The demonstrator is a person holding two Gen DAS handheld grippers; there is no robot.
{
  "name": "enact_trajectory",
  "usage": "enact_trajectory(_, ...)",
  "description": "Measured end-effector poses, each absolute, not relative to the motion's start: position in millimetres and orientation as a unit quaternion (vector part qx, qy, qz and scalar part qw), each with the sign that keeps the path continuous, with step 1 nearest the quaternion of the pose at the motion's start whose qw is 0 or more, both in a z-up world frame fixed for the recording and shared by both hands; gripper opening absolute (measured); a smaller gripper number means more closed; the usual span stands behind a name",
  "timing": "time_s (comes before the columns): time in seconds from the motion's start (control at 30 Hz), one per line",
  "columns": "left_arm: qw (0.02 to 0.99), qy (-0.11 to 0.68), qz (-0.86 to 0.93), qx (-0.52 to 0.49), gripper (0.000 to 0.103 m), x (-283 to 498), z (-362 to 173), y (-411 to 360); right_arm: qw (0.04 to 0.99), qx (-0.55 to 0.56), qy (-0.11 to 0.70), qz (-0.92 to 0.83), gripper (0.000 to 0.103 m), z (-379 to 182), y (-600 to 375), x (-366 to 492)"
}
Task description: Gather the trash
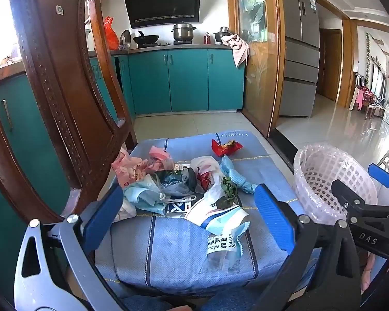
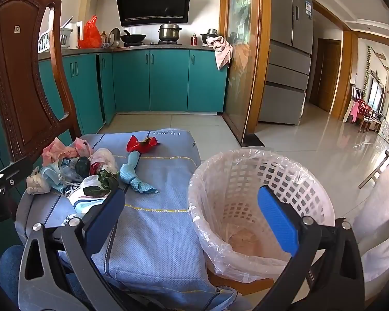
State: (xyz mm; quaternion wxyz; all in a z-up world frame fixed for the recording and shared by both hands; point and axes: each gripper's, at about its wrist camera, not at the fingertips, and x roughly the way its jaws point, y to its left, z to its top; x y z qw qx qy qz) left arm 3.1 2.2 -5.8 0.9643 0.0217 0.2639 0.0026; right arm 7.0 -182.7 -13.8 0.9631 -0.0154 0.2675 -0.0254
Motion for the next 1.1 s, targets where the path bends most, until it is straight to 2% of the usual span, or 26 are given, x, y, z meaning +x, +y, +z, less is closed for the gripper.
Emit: enact_trajectory(1.1,0.957,0.287,0.018,0.027,0.101,8.9,-11.5,2.1,0.964,-0.013,0.265,-0.017,0.100,-16.1,-181.5,8.4)
